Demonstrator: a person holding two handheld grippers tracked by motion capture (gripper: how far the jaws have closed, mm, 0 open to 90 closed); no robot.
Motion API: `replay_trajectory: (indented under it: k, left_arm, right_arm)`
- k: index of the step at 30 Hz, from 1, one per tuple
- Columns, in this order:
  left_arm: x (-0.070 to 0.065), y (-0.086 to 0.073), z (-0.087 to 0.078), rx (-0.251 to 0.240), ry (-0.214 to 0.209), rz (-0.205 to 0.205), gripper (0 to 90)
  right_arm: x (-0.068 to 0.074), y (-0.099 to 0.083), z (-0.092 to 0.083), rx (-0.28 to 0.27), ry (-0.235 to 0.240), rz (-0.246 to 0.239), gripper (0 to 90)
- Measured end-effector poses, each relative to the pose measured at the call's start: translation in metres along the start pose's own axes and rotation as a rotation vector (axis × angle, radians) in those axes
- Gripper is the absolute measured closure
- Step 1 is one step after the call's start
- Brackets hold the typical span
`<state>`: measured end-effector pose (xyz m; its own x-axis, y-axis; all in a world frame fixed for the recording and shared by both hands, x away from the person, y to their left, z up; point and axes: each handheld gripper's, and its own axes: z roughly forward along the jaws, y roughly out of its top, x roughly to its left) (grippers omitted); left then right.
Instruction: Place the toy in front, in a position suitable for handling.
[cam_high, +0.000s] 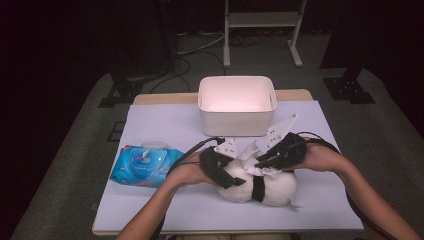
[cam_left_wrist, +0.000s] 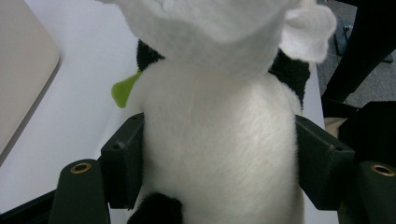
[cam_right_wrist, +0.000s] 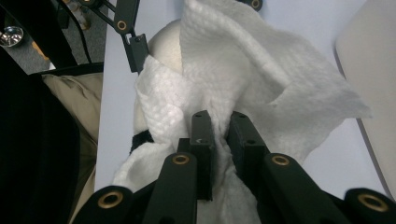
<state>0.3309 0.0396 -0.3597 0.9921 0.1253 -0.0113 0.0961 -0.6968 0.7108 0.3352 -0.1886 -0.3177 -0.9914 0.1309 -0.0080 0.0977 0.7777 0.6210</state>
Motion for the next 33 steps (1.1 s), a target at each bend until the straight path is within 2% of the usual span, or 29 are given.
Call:
replay_trajectory:
  k: [8,15,21,22,26,27,28,33]
  left_arm:
    - [0.001,-0.002,-0.001,-0.008,-0.009,-0.013,27.9]
    - [-0.001,0.0,-0.001,0.003,-0.016,-0.003,27.3]
    - [0.002,0.004,-0.003,0.024,-0.046,0.002,19.6]
    - [0.004,0.006,-0.004,0.029,-0.057,-0.015,15.0]
    - [0.008,0.007,-0.005,0.033,-0.076,-0.024,12.1]
    - [0.009,0.007,-0.005,0.028,-0.091,-0.024,13.6]
    - [0.008,0.007,-0.004,0.026,-0.094,-0.021,18.9]
    - [0.006,0.007,-0.003,0.032,-0.086,-0.013,30.6]
  right_arm:
    - [0.002,-0.01,-0.019,0.013,-0.027,0.008,80.0]
    - [0.004,-0.02,-0.022,-0.005,-0.018,0.032,80.0]
    - [0.006,-0.024,-0.018,-0.015,-0.008,0.031,80.1]
    - [0.007,-0.026,-0.018,-0.021,-0.004,0.032,80.2]
    - [0.01,-0.027,-0.018,-0.021,0.002,0.026,80.1]
    - [0.01,-0.026,-0.018,-0.019,0.0,0.024,80.1]
    - [0.01,-0.025,-0.019,-0.014,-0.007,0.015,80.1]
    - [0.011,-0.017,-0.016,-0.006,-0.008,-0.004,80.1]
